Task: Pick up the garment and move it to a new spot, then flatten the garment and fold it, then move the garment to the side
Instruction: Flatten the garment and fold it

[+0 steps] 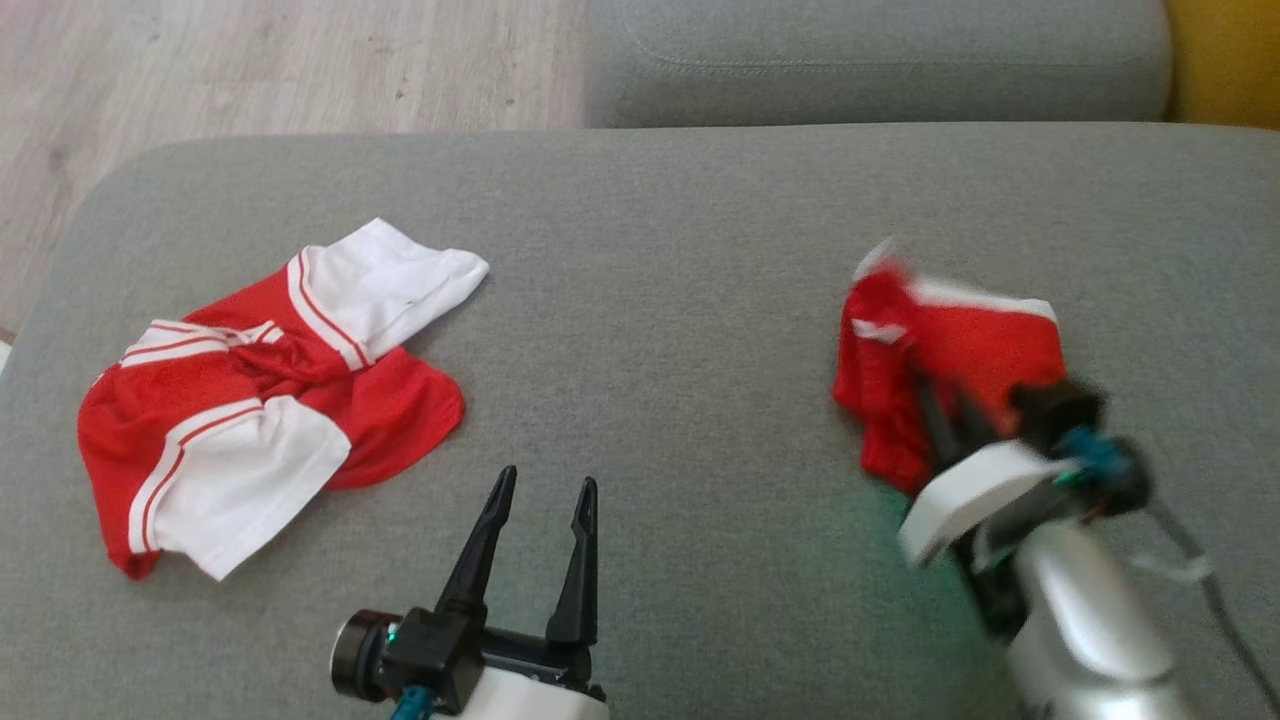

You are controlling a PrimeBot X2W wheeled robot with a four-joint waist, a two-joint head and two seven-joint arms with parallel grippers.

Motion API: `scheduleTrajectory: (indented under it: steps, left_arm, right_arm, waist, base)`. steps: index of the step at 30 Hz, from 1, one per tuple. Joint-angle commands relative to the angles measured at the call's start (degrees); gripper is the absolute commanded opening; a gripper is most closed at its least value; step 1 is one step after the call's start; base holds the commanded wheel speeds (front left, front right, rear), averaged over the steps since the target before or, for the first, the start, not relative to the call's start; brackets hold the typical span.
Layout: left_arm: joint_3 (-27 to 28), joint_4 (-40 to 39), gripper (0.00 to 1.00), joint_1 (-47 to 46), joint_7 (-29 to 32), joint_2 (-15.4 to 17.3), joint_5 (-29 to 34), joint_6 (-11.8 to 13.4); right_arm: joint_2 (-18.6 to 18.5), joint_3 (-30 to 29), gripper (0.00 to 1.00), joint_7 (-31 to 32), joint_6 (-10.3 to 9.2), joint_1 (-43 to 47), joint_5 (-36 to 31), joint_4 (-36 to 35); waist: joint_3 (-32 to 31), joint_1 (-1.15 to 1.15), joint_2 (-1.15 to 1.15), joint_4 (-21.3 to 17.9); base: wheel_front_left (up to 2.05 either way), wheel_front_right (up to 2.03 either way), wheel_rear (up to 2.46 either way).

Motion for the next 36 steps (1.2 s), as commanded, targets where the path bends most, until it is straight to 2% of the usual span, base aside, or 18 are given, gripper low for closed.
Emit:
scheduleTrajectory:
  steps: [1,4,5,6,13,17,27,31,36]
  left_arm:
    - [1.6,-1.5,1.00,-1.7,-0.3,-0.1,0.5,-0.1]
    - [1.5,-1.5,1.00,-2.0,-0.3,-0.1,0.4,-0.1]
    - [1.5,-1.4,1.00,-2.1,-0.3,-0.1,0.3,-0.1]
    - [1.5,-1.4,1.00,-2.1,-0.3,-0.1,0.2,0.0]
    - [1.8,-1.5,1.00,-1.4,-0.3,-0.1,-0.2,0.4]
    - [1.7,-1.4,1.00,-0.7,-0.3,-0.1,-0.5,0.5]
    - [4.9,-4.1,1.00,2.4,-0.3,-0.1,0.2,2.0]
    - [5.8,-5.1,1.00,3.7,-0.3,-0.1,2.8,1.9]
    - [7.5,-4.5,1.00,6.5,-0.3,0.0,5.4,2.5]
  right_arm:
    - [0.4,2.4,0.00,-0.1,-0.05,-0.5,-0.5,-1.5]
    - [0.4,7.7,0.00,0.4,-0.05,0.9,-1.4,0.1]
    - [0.3,9.0,0.22,0.5,-0.05,1.1,-1.2,0.6]
    - [0.2,10.0,1.00,0.7,-0.05,1.4,-0.9,1.0]
    - [-0.7,12.4,1.00,-1.6,-0.05,2.0,1.6,1.8]
    - [-0.8,12.5,1.00,-4.0,-0.05,3.2,4.3,-0.3]
    - [-2.7,8.4,1.00,-6.0,-0.05,9.6,6.0,-12.1]
    - [-3.0,5.5,1.00,-6.0,-0.05,14.4,6.2,-18.2]
    - [-3.0,1.4,1.00,-6.0,-0.05,20.5,5.8,-21.7]
  waist:
    - [0.3,0.00,0.00,0.3]
    - [0.6,0.00,0.00,0.8]
    - [0.6,0.00,0.00,0.9]
    - [0.6,0.00,0.00,1.0]
    - [-0.5,0.00,0.00,0.8]
    - [-2.3,0.00,0.00,0.2]
    - [-6.1,0.00,0.00,-1.9]
    - [-7.6,0.00,0.00,-2.2]
    - [-9.5,0.00,0.00,-2.0]
  base:
    - [0.00,0.00,0.00]
    - [0.00,0.00,0.00]
    - [0.00,0.00,0.00]
    - [0.00,0.00,0.00]
    - [0.00,0.00,0.00]
    - [0.00,0.00,0.00]
    - [0.00,0.00,0.00]
    - [0.00,0.00,0.00]
    - [0.00,0.00,0.00]
